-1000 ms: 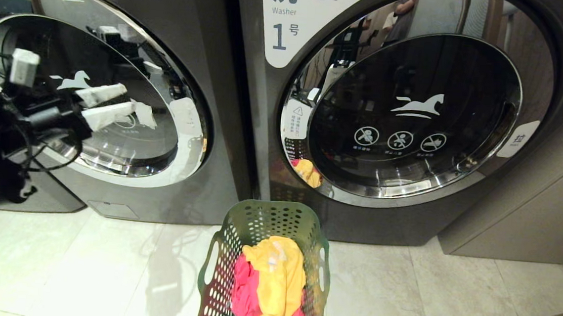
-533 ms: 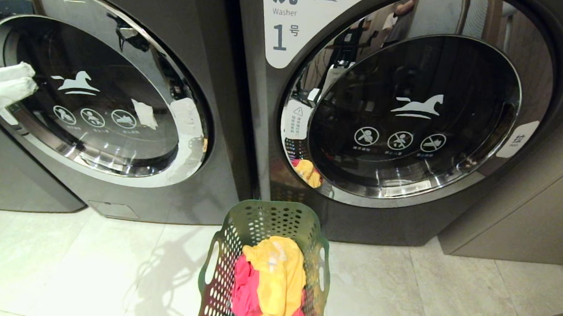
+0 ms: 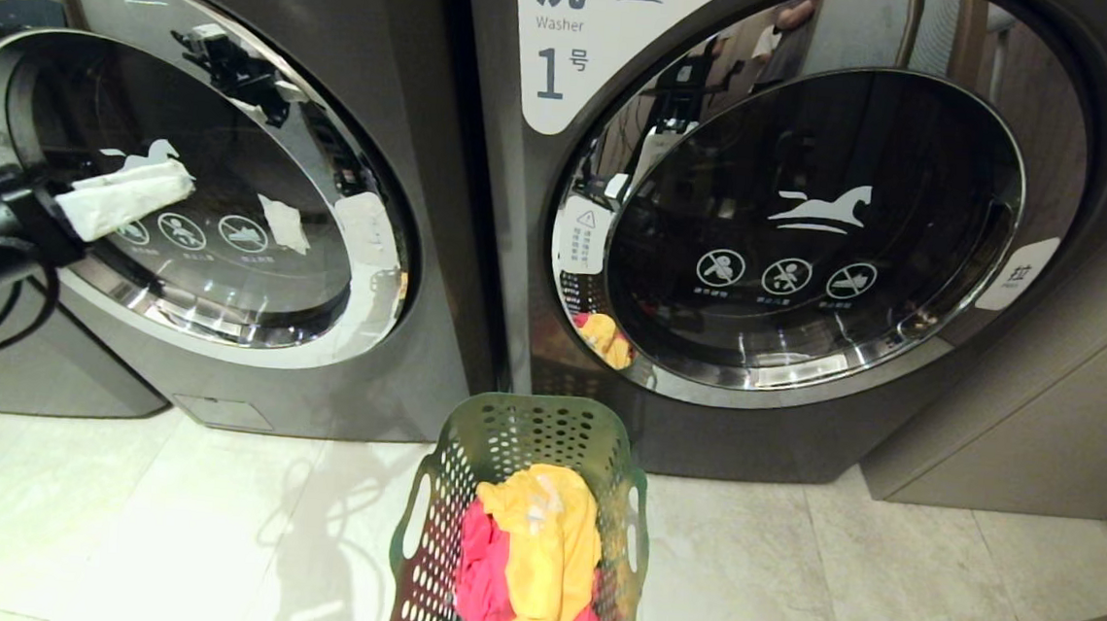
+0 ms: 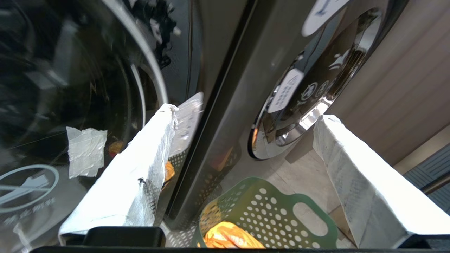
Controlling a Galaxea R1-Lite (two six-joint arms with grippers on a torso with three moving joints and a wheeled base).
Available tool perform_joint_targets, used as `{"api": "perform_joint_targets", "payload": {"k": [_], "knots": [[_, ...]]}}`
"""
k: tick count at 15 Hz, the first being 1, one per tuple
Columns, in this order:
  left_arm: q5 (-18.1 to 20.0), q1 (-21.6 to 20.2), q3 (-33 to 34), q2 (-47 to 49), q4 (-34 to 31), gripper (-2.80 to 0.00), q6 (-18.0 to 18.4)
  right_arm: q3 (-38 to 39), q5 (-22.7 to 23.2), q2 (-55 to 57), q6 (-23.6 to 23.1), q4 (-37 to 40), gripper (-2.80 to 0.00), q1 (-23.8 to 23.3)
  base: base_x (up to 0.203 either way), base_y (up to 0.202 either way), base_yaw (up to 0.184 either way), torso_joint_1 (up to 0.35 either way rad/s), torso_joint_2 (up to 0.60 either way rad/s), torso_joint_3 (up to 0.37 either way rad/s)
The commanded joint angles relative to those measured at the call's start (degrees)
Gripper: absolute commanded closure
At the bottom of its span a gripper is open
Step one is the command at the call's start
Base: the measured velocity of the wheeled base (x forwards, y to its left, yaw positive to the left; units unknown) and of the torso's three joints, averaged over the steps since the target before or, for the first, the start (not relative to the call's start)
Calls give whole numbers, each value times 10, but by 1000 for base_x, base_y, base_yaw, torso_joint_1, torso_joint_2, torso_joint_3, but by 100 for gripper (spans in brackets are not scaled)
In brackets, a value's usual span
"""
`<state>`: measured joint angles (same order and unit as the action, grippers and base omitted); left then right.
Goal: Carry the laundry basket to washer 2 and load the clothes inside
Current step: Open the lid of the washing machine
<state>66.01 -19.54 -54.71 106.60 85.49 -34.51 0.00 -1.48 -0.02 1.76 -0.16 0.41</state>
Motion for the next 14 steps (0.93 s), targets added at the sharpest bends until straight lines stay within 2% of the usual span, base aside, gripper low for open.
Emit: {"api": "perform_joint_targets", "payload": {"k": [1, 4, 6, 11, 14], "knots": [[4, 24, -55, 105, 5, -280, -1, 0, 1, 0, 0, 0, 0, 0, 0, 0, 0, 0, 0, 0], [3, 66, -87, 139, 5, -280, 1, 0, 0, 0, 0, 0, 0, 0, 0, 0, 0, 0, 0, 0], [-2, 76, -107, 160, 4, -280, 11, 0, 0, 0, 0, 0, 0, 0, 0, 0, 0, 0, 0, 0], [-9, 82, -130, 185, -16, -280, 64, 0, 0, 0, 0, 0, 0, 0, 0, 0, 0, 0, 0, 0], [-11, 96, -155, 204, -21, -280, 77, 0, 0, 0, 0, 0, 0, 0, 0, 0, 0, 0, 0, 0]]}}
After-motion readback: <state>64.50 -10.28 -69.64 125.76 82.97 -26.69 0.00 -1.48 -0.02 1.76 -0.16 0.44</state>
